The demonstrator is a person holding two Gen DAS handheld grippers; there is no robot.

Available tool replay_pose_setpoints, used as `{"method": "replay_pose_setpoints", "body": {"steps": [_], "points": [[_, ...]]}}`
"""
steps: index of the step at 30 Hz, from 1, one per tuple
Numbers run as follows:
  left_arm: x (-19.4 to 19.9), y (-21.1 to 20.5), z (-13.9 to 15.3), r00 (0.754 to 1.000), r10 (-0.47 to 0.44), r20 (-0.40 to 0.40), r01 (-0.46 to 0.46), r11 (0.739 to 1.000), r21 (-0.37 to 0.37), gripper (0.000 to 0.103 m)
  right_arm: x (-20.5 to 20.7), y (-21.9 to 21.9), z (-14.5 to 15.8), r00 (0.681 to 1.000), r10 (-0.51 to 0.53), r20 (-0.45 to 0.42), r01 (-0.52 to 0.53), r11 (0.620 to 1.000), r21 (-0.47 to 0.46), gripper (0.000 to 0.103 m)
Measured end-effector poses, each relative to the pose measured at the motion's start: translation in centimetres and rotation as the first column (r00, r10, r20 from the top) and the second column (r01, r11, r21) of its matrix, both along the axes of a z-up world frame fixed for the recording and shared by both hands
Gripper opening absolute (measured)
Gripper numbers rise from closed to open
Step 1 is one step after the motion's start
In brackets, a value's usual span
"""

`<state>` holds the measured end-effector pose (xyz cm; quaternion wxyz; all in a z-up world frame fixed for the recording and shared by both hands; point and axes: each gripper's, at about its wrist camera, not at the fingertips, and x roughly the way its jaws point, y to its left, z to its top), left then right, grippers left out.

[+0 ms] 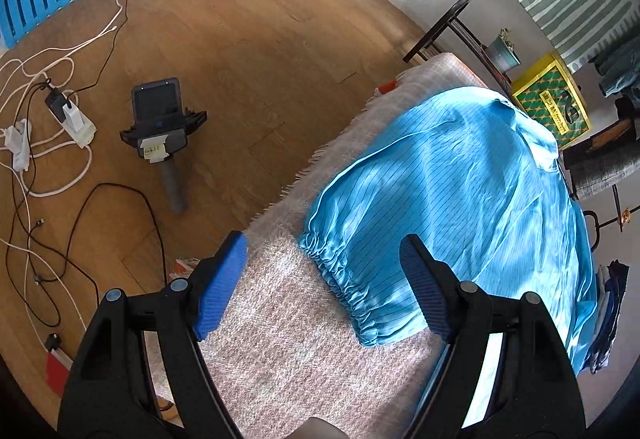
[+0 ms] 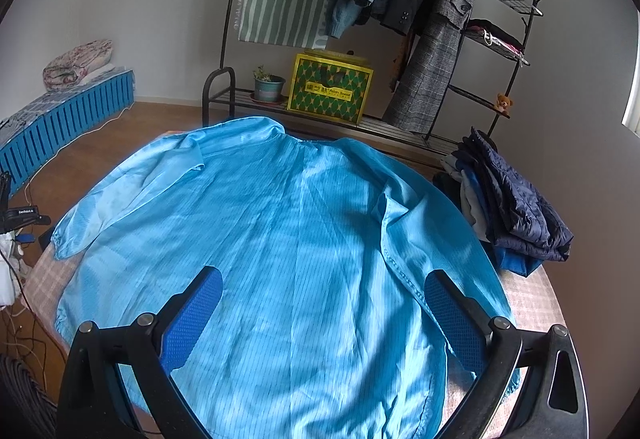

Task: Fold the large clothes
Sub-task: 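Lower the left tool to the coat's cuffed sleeve end and close on it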

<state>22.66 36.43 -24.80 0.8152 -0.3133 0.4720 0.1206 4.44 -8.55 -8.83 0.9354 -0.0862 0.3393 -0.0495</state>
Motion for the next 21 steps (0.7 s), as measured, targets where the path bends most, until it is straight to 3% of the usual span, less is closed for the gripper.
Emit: {"method": "replay_pose_setpoints", "body": {"steps": [4,9,14,21], "points": [[0.5,0.9,-0.6,1.0,0.027,-0.011,-0.027,0.999,-0.023,0.081,0.2,0.1,-0.9,1.0,0.008,-0.022,-0.008,1.0,0.001,0.101],[1.6,1.5,-2.2,0.998,0.053,-0.02,-0.054,0.993,-0.105,0.081,0.6,0.2,-1.8,0.999,0.011,-0.042,-0.011,1.0,-0.001,0.101],[2.6,0.8,-3.5,0.999,0.038,-0.027,-0.042,0.986,-0.163,0.057,1.0,0.1,-2.6,0.998,0.008,-0.059,-0.008,1.0,-0.007,0.101],[3.2,0.3,-3.5,1.0,0.024,-0.01,-0.025,0.984,-0.177,0.055,1.3,-0.4,-3.2,0.997,0.0,-0.073,0.0,1.0,-0.008,0.101]]}}
